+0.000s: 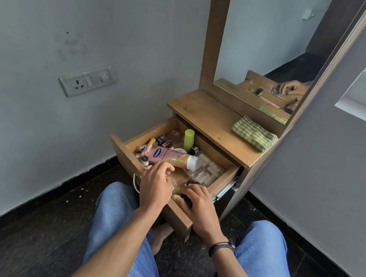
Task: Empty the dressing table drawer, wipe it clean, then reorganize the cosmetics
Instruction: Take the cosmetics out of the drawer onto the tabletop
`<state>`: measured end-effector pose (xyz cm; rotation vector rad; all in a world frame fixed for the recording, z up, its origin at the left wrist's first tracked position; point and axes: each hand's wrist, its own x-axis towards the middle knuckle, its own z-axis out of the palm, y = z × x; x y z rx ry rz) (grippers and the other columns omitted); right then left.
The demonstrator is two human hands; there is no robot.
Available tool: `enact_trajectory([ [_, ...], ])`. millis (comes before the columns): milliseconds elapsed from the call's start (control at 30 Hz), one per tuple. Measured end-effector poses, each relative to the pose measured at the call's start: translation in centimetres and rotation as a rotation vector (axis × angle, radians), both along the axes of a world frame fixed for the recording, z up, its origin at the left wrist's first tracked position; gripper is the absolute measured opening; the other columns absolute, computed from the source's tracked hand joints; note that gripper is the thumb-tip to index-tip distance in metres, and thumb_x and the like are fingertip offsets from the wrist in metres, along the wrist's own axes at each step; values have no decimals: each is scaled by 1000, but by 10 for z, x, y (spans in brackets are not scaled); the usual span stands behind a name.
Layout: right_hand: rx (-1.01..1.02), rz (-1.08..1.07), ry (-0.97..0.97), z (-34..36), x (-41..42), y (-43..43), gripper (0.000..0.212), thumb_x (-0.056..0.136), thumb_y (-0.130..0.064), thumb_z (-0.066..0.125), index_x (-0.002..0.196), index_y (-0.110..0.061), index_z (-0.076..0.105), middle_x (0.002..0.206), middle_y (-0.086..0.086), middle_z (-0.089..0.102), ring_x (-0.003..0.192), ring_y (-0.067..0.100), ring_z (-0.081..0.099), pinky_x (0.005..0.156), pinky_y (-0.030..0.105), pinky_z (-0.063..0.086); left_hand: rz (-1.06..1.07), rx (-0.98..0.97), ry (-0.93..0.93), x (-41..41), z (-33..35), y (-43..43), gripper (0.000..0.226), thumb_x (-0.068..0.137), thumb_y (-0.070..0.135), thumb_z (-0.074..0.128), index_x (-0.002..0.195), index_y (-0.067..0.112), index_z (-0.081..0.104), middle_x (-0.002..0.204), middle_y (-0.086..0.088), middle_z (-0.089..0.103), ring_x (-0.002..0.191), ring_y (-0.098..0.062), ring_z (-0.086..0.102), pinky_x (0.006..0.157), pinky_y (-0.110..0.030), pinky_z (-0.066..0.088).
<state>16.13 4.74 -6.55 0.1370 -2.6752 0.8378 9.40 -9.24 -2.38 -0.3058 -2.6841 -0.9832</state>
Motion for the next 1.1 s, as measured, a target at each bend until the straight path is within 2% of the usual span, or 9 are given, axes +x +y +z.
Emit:
enact_trajectory([
  [900, -10, 13, -81, 9, 1, 1, 48, 98, -63, 46, 116, -26, 71, 112, -10, 62, 111, 10, 48, 97, 24, 40, 26, 37, 6, 4, 3, 2, 31, 81, -9, 63, 97, 19, 66, 97, 7, 67, 92, -14, 63, 92, -37, 49],
  [1100, -98, -5, -105, 13, -3, 2, 39, 97, -57, 56, 115, -26, 72, 108, -14, 61, 103, 6, 45, 91, 20, 37, -5, -42, -50, 0, 6, 2, 30, 83, -3, 65, 101, 21, 66, 108, 6, 66, 99, -16, 64, 96, -42, 48],
])
